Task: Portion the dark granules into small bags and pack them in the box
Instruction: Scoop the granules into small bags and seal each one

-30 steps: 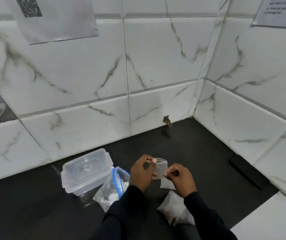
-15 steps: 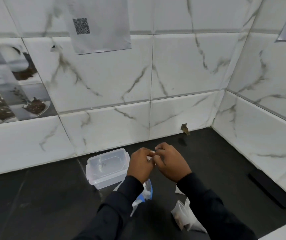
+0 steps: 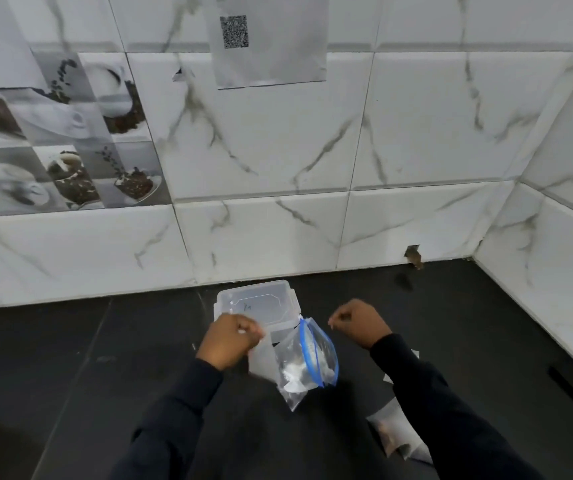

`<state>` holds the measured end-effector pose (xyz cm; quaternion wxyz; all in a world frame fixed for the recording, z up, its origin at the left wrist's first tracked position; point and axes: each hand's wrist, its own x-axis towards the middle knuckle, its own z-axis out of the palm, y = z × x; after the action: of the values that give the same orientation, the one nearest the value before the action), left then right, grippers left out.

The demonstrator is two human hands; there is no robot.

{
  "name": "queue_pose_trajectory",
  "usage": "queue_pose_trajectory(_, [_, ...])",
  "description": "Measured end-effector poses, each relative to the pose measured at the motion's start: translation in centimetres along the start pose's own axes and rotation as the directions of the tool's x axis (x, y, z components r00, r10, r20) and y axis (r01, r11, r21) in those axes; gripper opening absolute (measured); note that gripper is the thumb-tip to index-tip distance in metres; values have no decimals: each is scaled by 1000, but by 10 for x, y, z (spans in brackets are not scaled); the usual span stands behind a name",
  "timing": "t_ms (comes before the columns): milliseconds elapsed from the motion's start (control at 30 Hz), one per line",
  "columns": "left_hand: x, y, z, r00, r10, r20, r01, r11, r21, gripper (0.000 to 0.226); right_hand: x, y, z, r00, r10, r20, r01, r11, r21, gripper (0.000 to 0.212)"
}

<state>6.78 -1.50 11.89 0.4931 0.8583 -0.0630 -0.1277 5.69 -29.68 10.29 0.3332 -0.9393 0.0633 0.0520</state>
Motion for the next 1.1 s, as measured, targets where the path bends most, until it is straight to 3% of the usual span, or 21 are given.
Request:
queue_pose_trajectory(100, [-21, -53, 11, 954, -157, 255, 185, 979, -88, 35, 5, 12, 34, 958, 43, 283, -16, 995, -97, 18])
queue_pose_trajectory(233, [-39, -94, 57, 875, -267, 403, 366, 910, -192, 31, 8, 10, 70, 918, 81, 387, 8, 975, -224, 25])
queue_pose_trajectory(333, [-39, -99, 79, 910, -289, 297, 379, 870, -315, 30, 10, 6, 88, 925, 79, 371, 21, 966, -256, 13])
queue_pose_trajectory(467, [-21, -105, 73, 929, -367, 50, 347, 815, -464, 24, 10, 3, 101, 928, 86, 362, -1, 973, -229, 18])
queue_pose_trajectory(567, [-8, -115, 58, 896, -437, 71, 399, 728, -557, 18, 8, 4, 102, 942, 75, 326, -15, 983, -181, 7])
queue_pose_trajectory(600, [-4, -118, 53, 887, -446, 118, 425, 693, -582, 20, 7, 3, 99, 953, 46, 300, 7, 985, -173, 17])
queue_pose_trajectory(667, [5, -122, 45, 873, -409, 267, 480, 613, -627, 33, 6, 3, 98, 958, 2, 285, 37, 991, -130, 37])
queue_pose_trajectory(767, [14, -119, 42, 841, -337, 423, 541, 531, -652, 42, 2, 1, 93, 965, -71, 252, 91, 993, -69, 33])
queue_pose_trajectory(867, [20, -109, 39, 868, -281, 410, 495, 548, -674, 45, 4, 4, 87, 958, -145, 247, 171, 982, -86, 21])
queue_pose_trajectory(933, [22, -99, 35, 913, -183, 364, 403, 544, -736, 48, 9, 11, 89, 967, -136, 214, 160, 982, -99, 29])
queue_pose_trajectory(1000, [23, -88, 30, 946, -71, 316, 302, 543, -783, 51, 11, 7, 87, 963, -127, 239, 150, 986, -78, 36])
queue_pose_trajectory(1100, [23, -75, 26, 952, 37, 305, 214, 630, -747, 57, 12, -5, 81, 939, -52, 341, 106, 984, -140, 27])
